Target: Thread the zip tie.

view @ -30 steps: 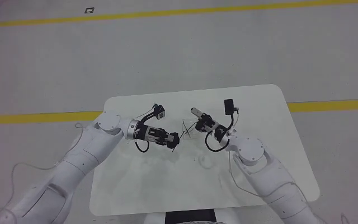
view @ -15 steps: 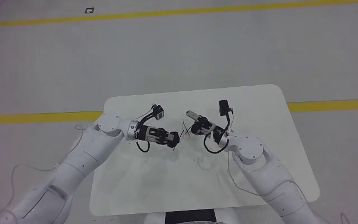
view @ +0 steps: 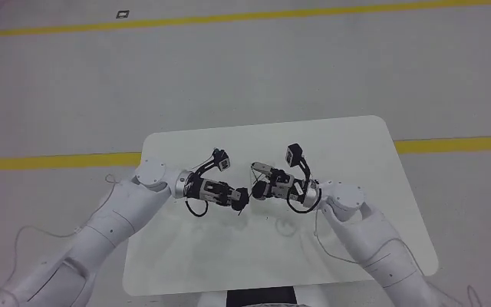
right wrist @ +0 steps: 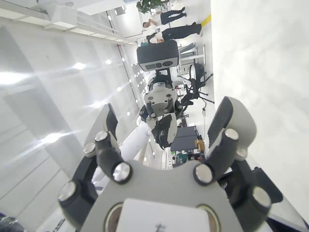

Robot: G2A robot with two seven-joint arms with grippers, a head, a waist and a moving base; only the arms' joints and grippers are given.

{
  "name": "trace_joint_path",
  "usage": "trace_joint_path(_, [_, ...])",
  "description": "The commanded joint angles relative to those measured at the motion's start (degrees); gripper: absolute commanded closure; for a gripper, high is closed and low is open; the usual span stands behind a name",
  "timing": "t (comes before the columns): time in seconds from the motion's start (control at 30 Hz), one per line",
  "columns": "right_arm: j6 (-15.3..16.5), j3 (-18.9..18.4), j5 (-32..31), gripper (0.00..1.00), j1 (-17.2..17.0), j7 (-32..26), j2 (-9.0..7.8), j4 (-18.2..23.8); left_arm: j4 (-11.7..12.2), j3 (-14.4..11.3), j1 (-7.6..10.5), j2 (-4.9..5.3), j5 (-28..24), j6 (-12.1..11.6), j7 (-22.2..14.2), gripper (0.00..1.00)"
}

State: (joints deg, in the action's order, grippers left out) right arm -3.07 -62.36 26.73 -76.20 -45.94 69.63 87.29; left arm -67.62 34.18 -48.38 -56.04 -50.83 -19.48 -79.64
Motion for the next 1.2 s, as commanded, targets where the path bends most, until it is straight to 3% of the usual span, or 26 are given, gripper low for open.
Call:
trace_joint_path(0.0, [0.0,0.0,-0.1,0.00,0.0,0.1,-0.01,0.0,0.1,-0.4,0.19,0.44,-0.3,0.0,0.0,1.00])
trace_joint_path(0.23, [-0.2,0.1,0.0,0.00,-0.3,0.4,0.01,0.2,0.1,-0.6,0.37,0.63,0.0,0.0,0.0,1.00])
trace_joint_path(0.57, [-6.2,-2.6,7.4,0.00,-1.1,-6.1,-0.73,-0.9,0.1,-0.6,0.37,0.63,0.0,0.0,0.0,1.00])
trace_joint_path(1.1, [-6.8,-1.7,7.6,0.00,-1.3,-3.8,-0.67,-0.1,0.1,-0.6,0.37,0.63,0.0,0.0,0.0,1.00])
trace_joint_path(1.13, [-6.8,-1.7,7.7,0.24,-1.3,-3.7,-0.68,-0.1,0.1,-0.6,0.37,0.63,0.0,0.0,0.0,1.00])
trace_joint_path(1.17, [-6.7,-1.7,7.8,0.58,-1.3,-3.4,-0.68,-0.1,0.1,-0.6,0.37,0.63,0.0,0.0,0.0,1.00])
